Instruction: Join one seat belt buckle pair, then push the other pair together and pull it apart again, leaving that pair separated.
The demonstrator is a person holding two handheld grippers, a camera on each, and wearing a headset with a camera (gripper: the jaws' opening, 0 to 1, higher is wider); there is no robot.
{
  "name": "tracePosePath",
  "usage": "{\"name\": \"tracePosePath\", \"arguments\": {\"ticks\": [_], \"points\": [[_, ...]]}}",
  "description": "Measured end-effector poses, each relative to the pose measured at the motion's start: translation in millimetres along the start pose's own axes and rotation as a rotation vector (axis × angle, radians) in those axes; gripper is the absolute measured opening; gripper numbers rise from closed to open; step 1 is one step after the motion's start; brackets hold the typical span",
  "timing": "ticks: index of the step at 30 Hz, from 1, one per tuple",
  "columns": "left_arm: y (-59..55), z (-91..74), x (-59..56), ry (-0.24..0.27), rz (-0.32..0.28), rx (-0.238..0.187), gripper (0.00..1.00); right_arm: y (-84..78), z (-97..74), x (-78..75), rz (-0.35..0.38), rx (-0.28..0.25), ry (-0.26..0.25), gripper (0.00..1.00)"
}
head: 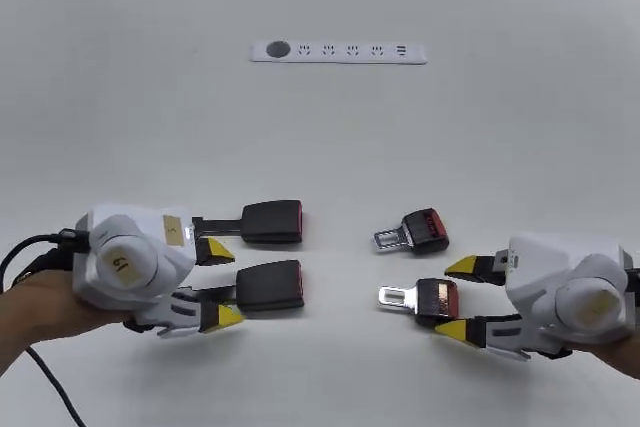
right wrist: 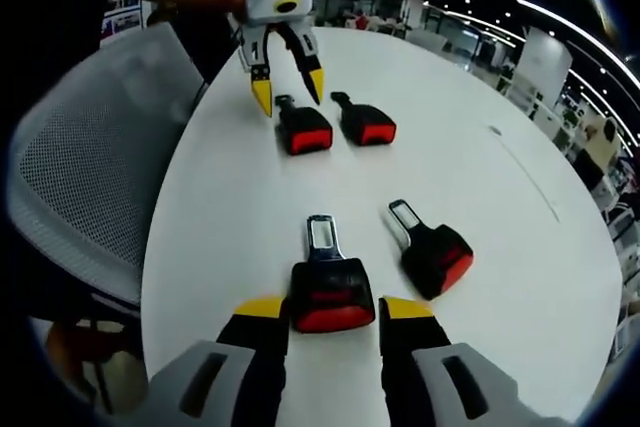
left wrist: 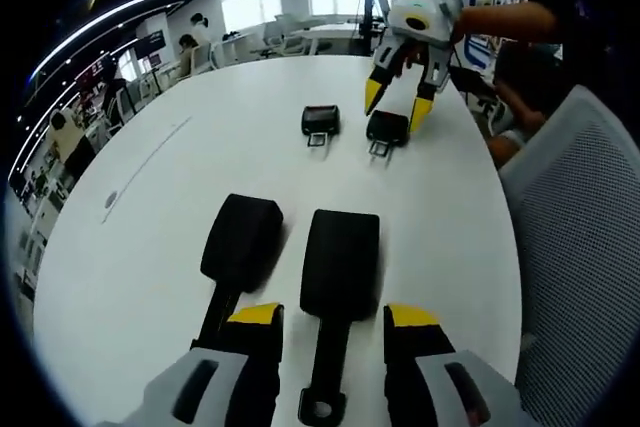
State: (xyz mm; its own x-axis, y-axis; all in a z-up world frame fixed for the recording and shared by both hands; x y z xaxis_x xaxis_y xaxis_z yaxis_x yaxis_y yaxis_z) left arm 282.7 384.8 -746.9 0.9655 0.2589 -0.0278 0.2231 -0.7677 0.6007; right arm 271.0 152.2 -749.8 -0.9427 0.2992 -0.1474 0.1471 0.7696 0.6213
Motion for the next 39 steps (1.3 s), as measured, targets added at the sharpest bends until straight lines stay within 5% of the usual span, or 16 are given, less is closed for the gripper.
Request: {"name": "tracePosePath", "arguments": {"ticks": [12, 39], "points": [[4.4, 17.6, -0.9, -0.086, 0.089, 0.057, 0.32, -2.6, 3.0, -1.3, -0.041, 0.018, 0.021, 0.31], [0.2, 21.7, -1.1, -0.149, 0.114, 0.116, 0.32, 0.2, 11.2, -4.8, -0.105, 0.053, 0.085, 0.31]]}}
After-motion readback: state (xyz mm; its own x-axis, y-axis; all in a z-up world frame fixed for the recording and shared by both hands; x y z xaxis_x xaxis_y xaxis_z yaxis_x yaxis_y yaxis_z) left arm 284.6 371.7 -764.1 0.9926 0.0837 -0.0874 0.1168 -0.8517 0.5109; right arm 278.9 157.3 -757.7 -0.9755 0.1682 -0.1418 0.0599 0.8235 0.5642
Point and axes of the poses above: the centre of the closed fingertips' face, and the gripper's own axes: z roughly forward along the fingers, x roughly to its left, y roughly out of its top, the point moved 2 cm from there along -z, roughly backward along the fingers, and after that the axes turned 4 degrees about -y, right-handed, at the moved point
